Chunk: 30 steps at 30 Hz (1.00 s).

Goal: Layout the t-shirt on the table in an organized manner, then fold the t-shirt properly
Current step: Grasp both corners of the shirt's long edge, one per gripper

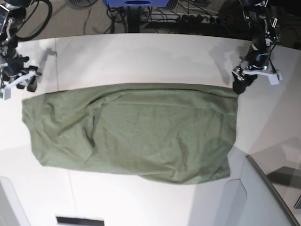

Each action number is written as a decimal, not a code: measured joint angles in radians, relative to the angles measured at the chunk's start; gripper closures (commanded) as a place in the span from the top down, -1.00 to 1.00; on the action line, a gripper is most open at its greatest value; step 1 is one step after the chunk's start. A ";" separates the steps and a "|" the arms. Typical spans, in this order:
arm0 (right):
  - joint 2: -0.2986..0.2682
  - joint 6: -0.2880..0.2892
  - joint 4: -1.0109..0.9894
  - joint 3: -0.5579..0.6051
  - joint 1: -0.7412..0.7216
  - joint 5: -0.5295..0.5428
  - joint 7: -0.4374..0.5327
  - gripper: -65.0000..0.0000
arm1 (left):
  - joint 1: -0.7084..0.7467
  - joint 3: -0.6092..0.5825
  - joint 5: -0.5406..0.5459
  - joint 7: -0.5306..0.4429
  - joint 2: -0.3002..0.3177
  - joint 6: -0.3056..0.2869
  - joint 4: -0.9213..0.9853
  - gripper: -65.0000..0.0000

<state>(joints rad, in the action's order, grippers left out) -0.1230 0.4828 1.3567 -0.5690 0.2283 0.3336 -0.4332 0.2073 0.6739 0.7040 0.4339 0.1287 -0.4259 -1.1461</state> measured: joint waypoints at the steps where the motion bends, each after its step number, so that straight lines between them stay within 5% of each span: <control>1: 0.000 -0.001 -0.001 0.003 0.000 0.000 0.000 -0.20 | -0.004 0.000 0.004 -0.006 0.005 -0.001 0.016 0.64; 12: 0.000 0.003 -0.002 0.004 0.000 0.000 0.000 -0.21 | -0.077 0.000 0.013 -0.035 -0.021 -0.013 0.086 0.61; 20: 0.000 0.003 -0.002 0.004 0.000 0.000 0.000 -0.21 | -0.074 -0.059 0.012 -0.023 -0.026 -0.012 0.089 -0.12; 30: 0.000 0.003 -0.002 0.004 0.000 0.000 0.000 -0.21 | -0.074 -0.058 0.011 -0.019 -0.023 -0.012 0.091 -0.16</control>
<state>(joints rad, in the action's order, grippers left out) -0.1230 0.4858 1.3544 -0.5648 0.2283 0.3332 -0.4332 0.1333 0.6155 0.7155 0.4152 0.1059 -0.4377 -1.0554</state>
